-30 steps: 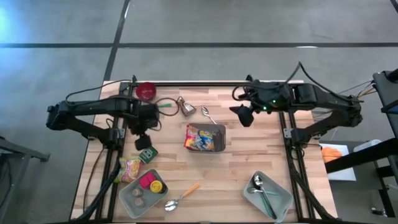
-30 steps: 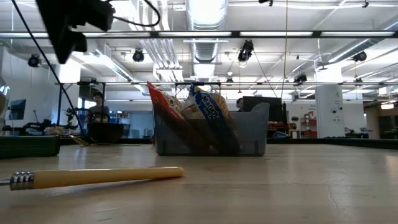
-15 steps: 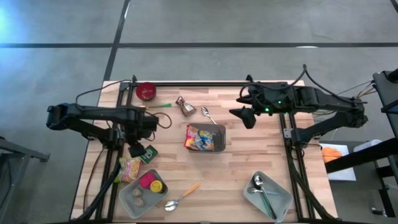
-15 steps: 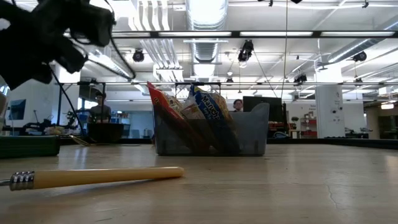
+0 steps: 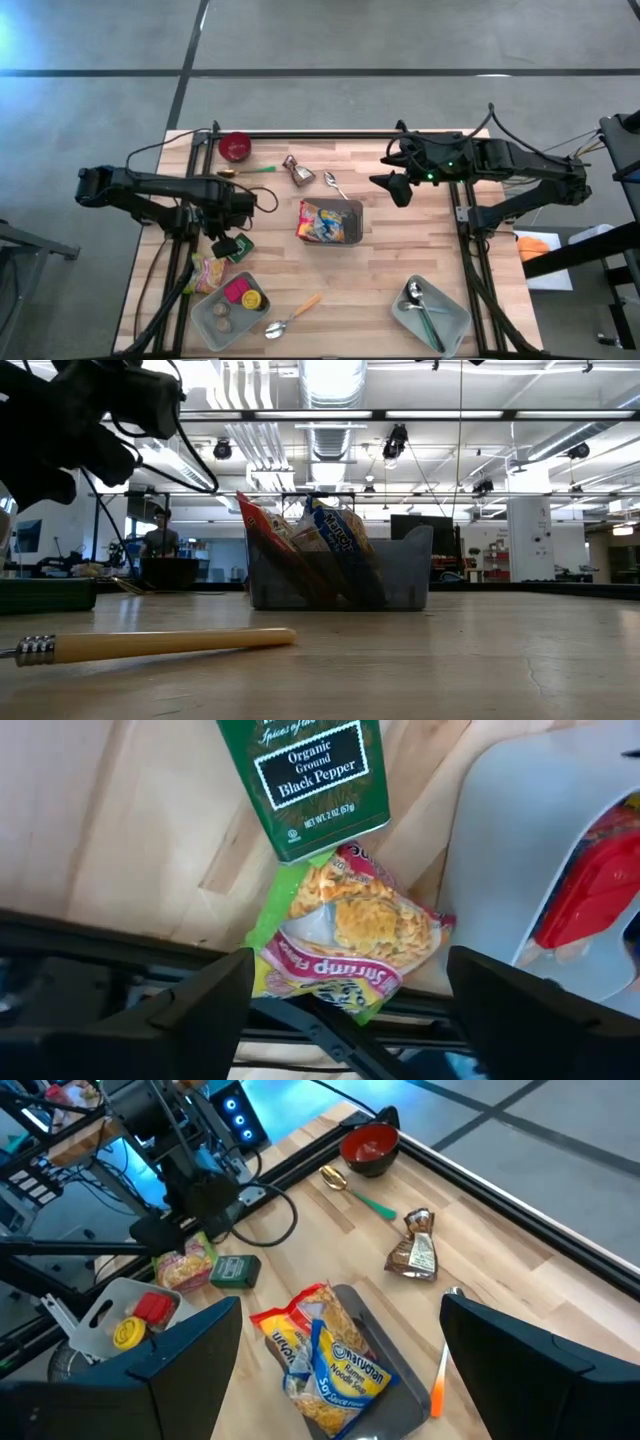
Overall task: Pick & Place Food Item
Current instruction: Put the green noodle pack into the black bin
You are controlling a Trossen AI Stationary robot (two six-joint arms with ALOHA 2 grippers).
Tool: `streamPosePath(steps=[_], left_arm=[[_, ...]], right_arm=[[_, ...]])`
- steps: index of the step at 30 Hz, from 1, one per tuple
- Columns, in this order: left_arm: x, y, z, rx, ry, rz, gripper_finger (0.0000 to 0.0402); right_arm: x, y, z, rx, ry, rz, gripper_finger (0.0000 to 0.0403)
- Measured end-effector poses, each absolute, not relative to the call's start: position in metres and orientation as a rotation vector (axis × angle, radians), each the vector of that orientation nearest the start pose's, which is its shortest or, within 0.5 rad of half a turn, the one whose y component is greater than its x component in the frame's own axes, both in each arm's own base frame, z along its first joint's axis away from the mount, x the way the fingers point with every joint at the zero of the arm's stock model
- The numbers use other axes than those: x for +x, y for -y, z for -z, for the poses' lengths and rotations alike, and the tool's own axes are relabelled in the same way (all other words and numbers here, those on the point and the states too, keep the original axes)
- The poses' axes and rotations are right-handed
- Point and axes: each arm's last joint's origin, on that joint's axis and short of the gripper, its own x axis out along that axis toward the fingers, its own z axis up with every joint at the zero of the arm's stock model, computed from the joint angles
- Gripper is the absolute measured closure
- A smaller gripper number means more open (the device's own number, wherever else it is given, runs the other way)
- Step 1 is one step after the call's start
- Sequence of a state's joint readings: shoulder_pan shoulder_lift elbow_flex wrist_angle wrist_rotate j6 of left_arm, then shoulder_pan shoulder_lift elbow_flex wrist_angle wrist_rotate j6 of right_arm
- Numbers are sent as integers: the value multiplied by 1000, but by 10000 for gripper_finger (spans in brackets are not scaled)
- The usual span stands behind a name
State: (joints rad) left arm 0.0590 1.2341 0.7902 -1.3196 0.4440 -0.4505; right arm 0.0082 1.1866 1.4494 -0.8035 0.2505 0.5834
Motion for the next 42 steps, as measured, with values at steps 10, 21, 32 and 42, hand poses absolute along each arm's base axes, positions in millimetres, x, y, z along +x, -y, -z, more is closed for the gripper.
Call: streamPosePath(steps=[10,21,32,42], left_arm=[[177,19,-180,-812,-1914,-261,92],[179,29,-150,-888,-1882,-117,149],[175,29,-141,-884,-1874,-143,155],[171,30,-134,-868,-1869,-143,192]], right_arm=[[224,5,-420,490,-453,383,64],[224,4,-420,490,-476,341,64],[224,3,-420,471,-486,310,64],[224,3,-420,475,-488,304,64]])
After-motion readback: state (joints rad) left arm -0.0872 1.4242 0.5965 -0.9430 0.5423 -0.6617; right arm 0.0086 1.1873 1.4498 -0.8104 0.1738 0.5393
